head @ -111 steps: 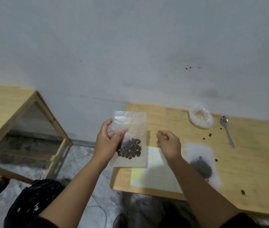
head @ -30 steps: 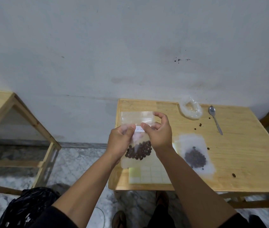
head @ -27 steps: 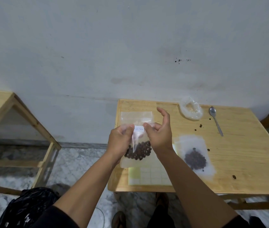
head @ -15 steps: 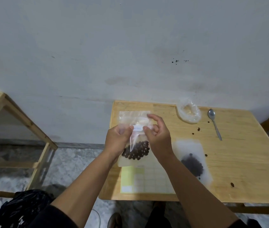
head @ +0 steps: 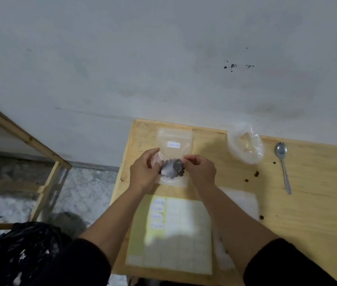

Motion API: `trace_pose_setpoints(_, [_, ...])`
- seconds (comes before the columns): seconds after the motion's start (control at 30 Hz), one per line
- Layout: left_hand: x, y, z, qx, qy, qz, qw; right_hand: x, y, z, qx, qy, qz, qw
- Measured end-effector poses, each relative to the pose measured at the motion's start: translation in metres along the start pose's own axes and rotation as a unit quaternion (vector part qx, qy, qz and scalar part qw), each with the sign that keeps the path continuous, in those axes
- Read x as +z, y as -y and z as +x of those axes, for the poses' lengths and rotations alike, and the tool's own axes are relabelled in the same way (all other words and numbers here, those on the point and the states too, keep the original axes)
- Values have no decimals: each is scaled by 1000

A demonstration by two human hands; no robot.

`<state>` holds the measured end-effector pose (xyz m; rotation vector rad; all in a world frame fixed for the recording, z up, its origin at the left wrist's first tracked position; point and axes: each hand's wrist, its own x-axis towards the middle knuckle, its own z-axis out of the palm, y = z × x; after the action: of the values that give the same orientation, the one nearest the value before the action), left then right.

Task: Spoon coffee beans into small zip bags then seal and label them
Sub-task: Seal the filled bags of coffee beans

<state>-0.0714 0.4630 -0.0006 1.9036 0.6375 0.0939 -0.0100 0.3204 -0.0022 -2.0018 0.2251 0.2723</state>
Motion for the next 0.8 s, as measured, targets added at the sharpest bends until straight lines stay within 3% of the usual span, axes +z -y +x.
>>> trace_pose_setpoints(0.17, [20, 7, 25, -9, -13, 90, 996, 6, -7, 30, -19, 63, -105, 992])
trace_pose_setpoints(0.37, [30, 9, 26, 13, -11, 198, 980, 6, -15, 37, -117, 86, -223, 964])
trace_pose_setpoints(0.57, [36, -19, 12, 118, 47, 256, 958, -11, -20, 27, -281, 117, -395, 867])
trace_pose_setpoints(0.8, [60, -37, -24, 212, 109, 267, 934, -54, -28, 0, -320, 51, -526, 786])
